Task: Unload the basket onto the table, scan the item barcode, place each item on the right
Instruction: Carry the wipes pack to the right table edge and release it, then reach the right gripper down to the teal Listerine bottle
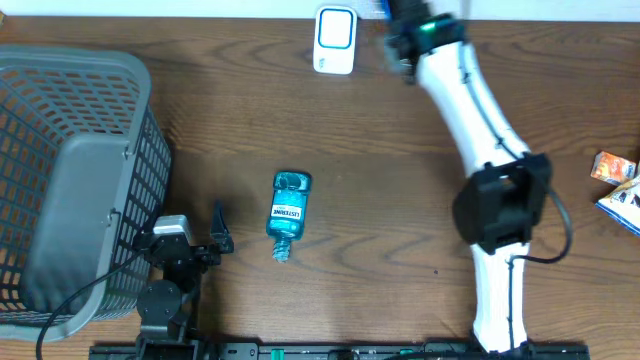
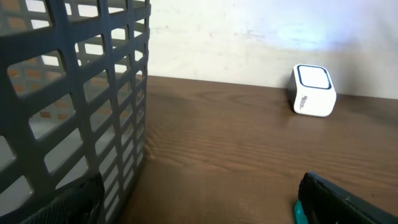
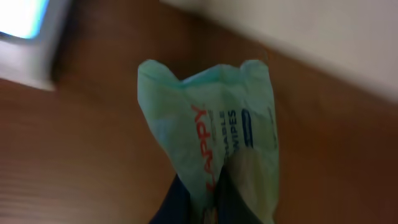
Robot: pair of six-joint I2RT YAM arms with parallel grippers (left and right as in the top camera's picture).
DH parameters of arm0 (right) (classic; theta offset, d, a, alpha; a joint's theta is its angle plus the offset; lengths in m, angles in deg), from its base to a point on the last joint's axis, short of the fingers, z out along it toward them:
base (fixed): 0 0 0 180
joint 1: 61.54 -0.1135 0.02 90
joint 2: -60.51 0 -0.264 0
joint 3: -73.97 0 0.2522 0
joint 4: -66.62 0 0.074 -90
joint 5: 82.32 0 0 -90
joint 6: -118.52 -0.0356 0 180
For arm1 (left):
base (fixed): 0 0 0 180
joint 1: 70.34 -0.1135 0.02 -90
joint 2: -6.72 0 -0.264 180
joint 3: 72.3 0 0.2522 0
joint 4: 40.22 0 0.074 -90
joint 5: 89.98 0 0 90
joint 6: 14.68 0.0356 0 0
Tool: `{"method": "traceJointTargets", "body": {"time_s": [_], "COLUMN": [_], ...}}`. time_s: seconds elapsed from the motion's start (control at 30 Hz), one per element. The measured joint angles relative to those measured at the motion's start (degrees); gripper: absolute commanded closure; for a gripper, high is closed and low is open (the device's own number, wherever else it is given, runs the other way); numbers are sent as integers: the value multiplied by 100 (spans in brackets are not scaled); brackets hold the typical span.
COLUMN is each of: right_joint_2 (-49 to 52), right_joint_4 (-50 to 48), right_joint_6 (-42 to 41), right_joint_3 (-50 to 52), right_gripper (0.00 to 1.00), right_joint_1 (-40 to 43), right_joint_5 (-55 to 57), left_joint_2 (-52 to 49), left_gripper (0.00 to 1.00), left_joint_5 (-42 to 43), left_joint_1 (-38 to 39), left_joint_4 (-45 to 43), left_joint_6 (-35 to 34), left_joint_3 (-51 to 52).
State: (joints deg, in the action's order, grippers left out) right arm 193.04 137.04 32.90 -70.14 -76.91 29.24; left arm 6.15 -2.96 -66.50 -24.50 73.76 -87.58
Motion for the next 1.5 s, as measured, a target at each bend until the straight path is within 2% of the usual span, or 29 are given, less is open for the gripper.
{"method": "traceJointTargets", "body": {"time_s": [0.17,0.47,0.5,0.53,0.57,0.6,0.63,0.77,0.87,0.9,1.03,1.27,1.37,1.5], "right_joint_2": [92,146,157,162,173,181,184,184,114,-57,-846,-2693,-2979,-2918], "right_joint_4": [616,369,356,352,352,345,345,507,793,833,881,1921,2468,2837], "right_joint_6": [-732,-1137,-1147,-1163,-1189,-1217,-1250,-1279,-1405,-1449,-1700,-3211,-3731,-3991], "right_joint_3": [431,1690,1792,1843,1867,1875,1875,1773,1449,1394,1375,1145,1121,1139], "right_gripper": [99,99,94,79,60,16,1,1,1,1,1,1,1,1], "right_joint_1": [1196,3174,3338,3456,3567,3668,3814,4127,4190,4168,3965,2896,2337,1534], "right_joint_5": [66,127,129,72,-20,-149,-387,-1196,-2411,-3093,-4057,-4221,-4461,-4559], "left_joint_2": [0,0,0,0,0,0,0,0,0,0,0,0,0,0], "left_gripper": [0,0,0,0,0,0,0,0,0,0,0,0,0,0], "left_joint_5": [0,0,0,0,2,0,2,2,0,2,0,0,2,0], "left_joint_1": [0,0,0,0,0,0,0,0,0,0,0,0,0,0], "left_joint_4": [0,0,0,0,0,0,0,0,0,0,0,0,0,0], "left_joint_6": [0,0,0,0,0,0,0,0,0,0,0,0,0,0], "left_joint_3": [0,0,0,0,0,0,0,0,0,0,0,0,0,0]}}
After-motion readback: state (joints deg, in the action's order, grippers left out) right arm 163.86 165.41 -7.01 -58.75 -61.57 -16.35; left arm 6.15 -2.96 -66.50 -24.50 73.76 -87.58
